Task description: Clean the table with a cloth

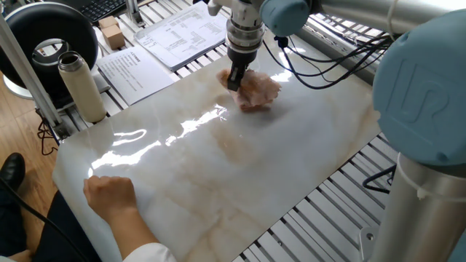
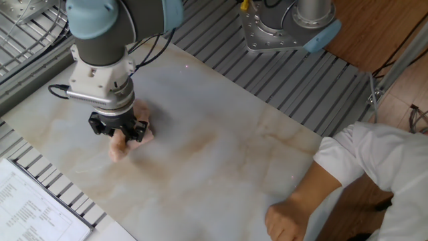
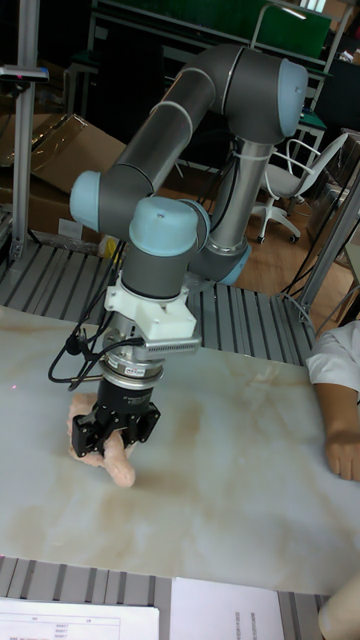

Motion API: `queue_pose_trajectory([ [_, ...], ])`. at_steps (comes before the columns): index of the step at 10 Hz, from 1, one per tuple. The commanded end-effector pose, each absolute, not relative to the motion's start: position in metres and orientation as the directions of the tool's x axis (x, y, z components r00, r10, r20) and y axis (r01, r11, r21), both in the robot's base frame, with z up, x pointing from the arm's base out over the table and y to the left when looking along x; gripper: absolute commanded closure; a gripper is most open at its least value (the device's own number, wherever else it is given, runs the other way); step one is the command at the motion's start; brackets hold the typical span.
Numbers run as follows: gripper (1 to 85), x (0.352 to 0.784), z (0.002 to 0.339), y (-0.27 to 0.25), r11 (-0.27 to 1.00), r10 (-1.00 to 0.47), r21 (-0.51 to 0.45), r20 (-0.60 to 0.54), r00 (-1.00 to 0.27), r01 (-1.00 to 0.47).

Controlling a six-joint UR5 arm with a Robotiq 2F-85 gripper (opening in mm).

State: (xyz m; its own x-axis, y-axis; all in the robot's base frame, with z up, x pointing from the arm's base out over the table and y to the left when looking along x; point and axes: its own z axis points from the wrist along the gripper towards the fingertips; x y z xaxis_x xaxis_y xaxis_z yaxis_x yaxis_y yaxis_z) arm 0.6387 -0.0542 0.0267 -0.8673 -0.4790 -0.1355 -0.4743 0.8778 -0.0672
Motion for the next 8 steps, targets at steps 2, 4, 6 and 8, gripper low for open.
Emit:
queue_pose_trajectory([
  [2, 84.3, 0.644, 0.030, -0.052, 0.862, -0.506, -0.079, -0.157, -0.848, -0.500],
  [4, 84.3, 0.618, 0.048, -0.057, 0.891, -0.454, -0.111, -0.153, -0.878, -0.441],
  [6, 84.3, 0.602, 0.053, -0.053, 0.907, -0.422, -0.085, -0.172, -0.890, -0.414],
  [8, 84.3, 0.598, 0.052, -0.038, 0.935, -0.349, -0.009, -0.182, -0.919, -0.354],
])
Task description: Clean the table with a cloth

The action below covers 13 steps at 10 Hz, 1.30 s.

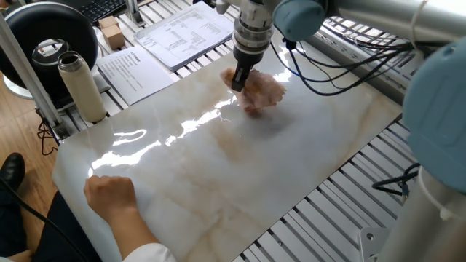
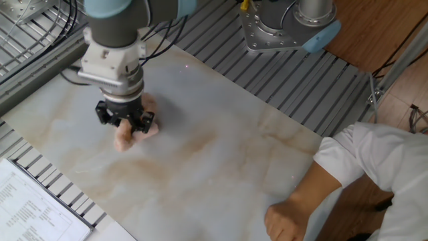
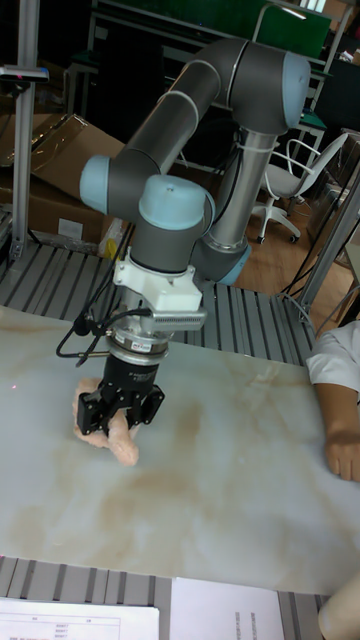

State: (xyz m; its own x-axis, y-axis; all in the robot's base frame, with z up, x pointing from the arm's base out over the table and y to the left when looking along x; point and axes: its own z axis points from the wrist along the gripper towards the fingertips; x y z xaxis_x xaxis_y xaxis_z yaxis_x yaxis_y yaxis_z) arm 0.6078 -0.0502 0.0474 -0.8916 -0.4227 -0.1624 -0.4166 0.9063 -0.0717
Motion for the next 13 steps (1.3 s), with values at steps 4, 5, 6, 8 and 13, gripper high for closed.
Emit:
queue_pose_trajectory([
  [4, 84.3, 0.640, 0.048, -0.042, 0.871, -0.487, -0.060, -0.234, -0.841, -0.488],
  [5, 84.3, 0.663, 0.045, -0.052, 0.838, -0.544, -0.097, -0.223, -0.809, -0.536],
  [6, 84.3, 0.681, 0.047, -0.054, 0.812, -0.581, -0.096, -0.218, -0.784, -0.575],
  [8, 84.3, 0.702, 0.060, -0.054, 0.800, -0.598, -0.090, -0.192, -0.778, -0.593],
  [13, 84.3, 0.720, 0.050, -0.055, 0.791, -0.610, -0.106, -0.219, -0.762, -0.603],
])
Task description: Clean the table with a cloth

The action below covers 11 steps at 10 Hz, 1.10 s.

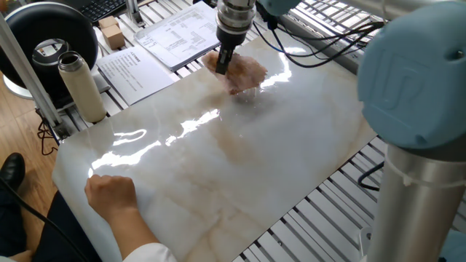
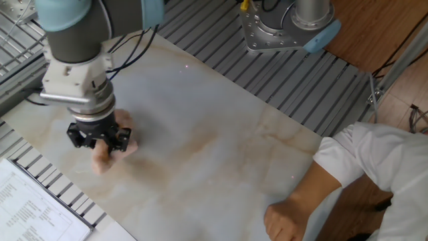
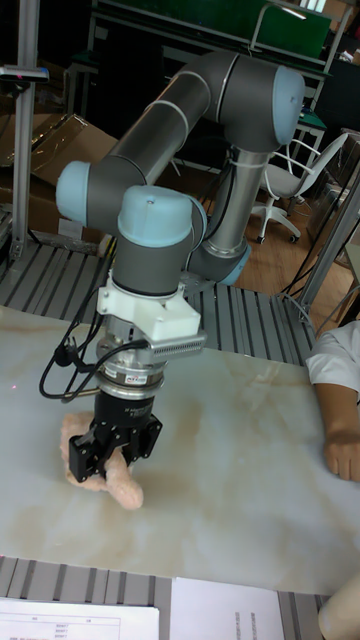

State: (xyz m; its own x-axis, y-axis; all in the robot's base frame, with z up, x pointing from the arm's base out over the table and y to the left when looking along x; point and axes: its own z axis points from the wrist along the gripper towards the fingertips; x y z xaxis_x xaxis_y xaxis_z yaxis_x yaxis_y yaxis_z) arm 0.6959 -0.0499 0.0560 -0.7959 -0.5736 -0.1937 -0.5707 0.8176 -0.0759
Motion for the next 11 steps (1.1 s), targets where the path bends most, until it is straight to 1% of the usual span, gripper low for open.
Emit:
queue_pose_trajectory([
  [1, 84.3, 0.729, 0.044, -0.054, 0.787, -0.616, -0.127, -0.217, -0.757, -0.604],
  [2, 84.3, 0.735, 0.040, -0.053, 0.782, -0.623, -0.145, -0.209, -0.754, -0.606],
  [3, 84.3, 0.732, 0.039, -0.049, 0.797, -0.604, -0.133, -0.203, -0.771, -0.589],
  [5, 84.3, 0.717, 0.037, -0.034, 0.847, -0.527, -0.038, -0.195, -0.827, -0.530],
  [6, 84.3, 0.713, 0.036, -0.035, 0.852, -0.519, -0.032, -0.184, -0.835, -0.522],
  [7, 84.3, 0.720, 0.037, -0.043, 0.844, -0.535, -0.075, -0.189, -0.824, -0.531],
  [8, 84.3, 0.728, 0.036, -0.041, 0.812, -0.581, -0.082, -0.212, -0.786, -0.578],
  [9, 84.3, 0.737, 0.029, -0.052, 0.783, -0.620, -0.097, -0.215, -0.755, -0.615],
  [11, 84.3, 0.744, 0.020, -0.072, 0.751, -0.660, -0.146, -0.193, -0.726, -0.643],
])
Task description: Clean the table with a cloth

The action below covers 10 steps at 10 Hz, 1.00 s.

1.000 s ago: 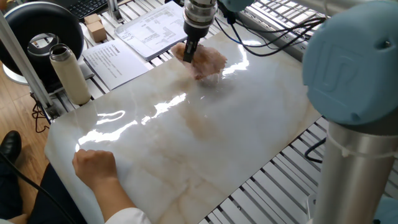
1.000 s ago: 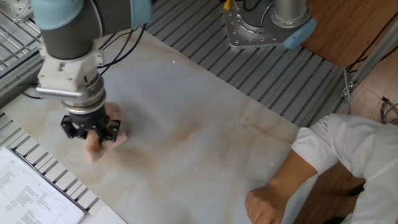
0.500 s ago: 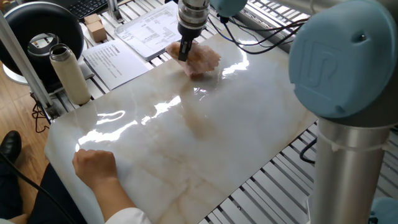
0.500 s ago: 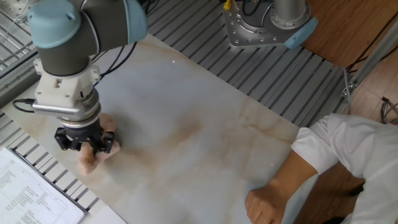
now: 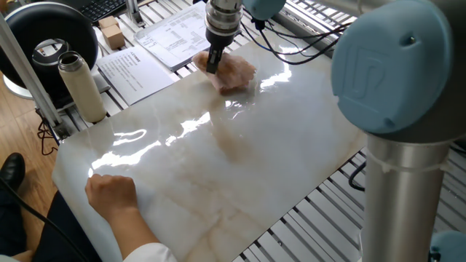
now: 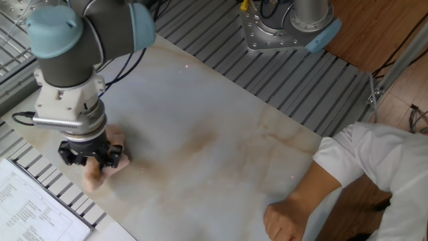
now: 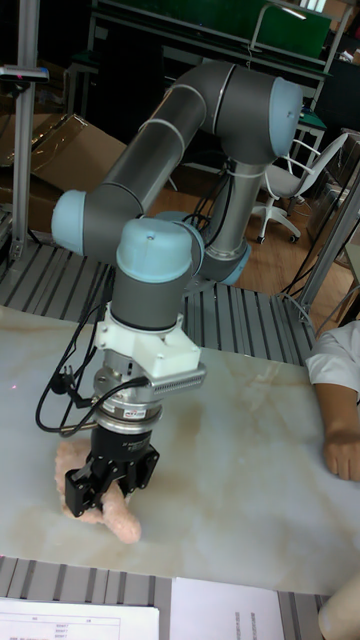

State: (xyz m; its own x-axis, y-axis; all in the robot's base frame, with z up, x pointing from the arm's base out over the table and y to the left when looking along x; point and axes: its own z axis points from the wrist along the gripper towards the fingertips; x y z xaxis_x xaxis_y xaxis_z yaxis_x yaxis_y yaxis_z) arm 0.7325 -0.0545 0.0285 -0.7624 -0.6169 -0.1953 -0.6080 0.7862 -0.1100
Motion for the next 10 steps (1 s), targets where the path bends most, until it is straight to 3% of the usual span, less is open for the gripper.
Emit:
queue_pose_trajectory([
  [1, 84.3, 0.743, 0.015, -0.065, 0.765, -0.643, -0.133, -0.202, -0.738, -0.630],
  [4, 84.3, 0.736, 0.013, -0.064, 0.810, -0.585, -0.099, -0.191, -0.788, -0.578],
  [7, 84.3, 0.750, 0.009, -0.098, 0.727, -0.687, -0.146, -0.182, -0.704, -0.671],
  [10, 84.3, 0.763, -0.004, -0.083, 0.742, -0.668, -0.137, -0.226, -0.709, -0.656],
])
